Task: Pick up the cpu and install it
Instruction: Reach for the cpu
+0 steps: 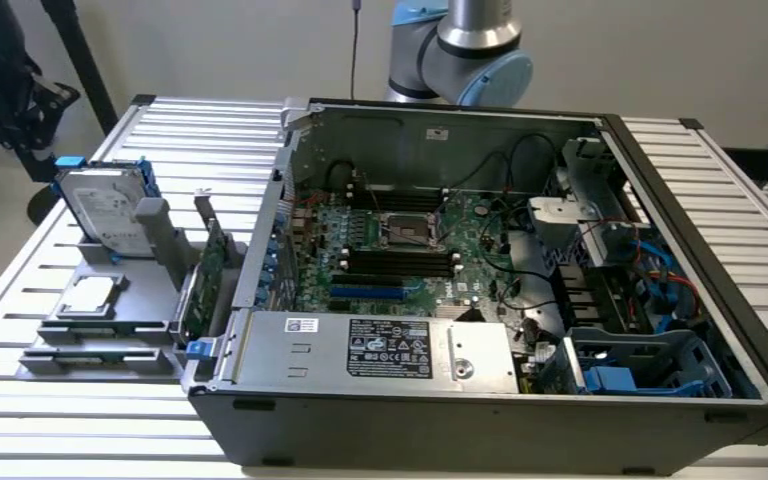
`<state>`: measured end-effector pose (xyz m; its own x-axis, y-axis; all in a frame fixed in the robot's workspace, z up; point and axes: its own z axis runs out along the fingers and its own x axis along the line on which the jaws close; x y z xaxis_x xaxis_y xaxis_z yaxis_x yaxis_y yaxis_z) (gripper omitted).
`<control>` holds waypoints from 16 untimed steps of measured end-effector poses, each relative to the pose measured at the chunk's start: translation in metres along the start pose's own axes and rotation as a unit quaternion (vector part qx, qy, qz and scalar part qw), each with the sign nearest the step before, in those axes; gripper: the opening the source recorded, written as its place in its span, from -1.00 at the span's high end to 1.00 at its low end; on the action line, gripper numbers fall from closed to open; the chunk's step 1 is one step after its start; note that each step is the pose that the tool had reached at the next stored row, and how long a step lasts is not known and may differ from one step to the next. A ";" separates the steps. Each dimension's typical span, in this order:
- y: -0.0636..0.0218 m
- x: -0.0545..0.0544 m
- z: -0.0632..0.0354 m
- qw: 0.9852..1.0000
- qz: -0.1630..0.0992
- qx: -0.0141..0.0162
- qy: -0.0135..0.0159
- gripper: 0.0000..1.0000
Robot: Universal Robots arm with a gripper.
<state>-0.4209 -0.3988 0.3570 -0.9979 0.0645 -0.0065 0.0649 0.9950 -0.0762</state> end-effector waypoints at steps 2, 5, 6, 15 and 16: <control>0.0000 0.003 0.0019 1.000 -0.005 0.000 0.000 0.79; 0.0000 0.005 0.0053 1.000 -0.019 0.000 0.000 0.79; 0.0001 0.005 0.0062 1.000 -0.025 0.000 0.000 0.79; 0.0004 0.010 0.0139 0.997 -0.072 0.000 -0.003 0.79; 0.0004 0.010 0.0142 0.997 -0.072 0.000 -0.003 0.79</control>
<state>-0.4312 -0.3989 0.3427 -0.9968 -0.0795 -0.0007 -0.0792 0.9939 -0.0764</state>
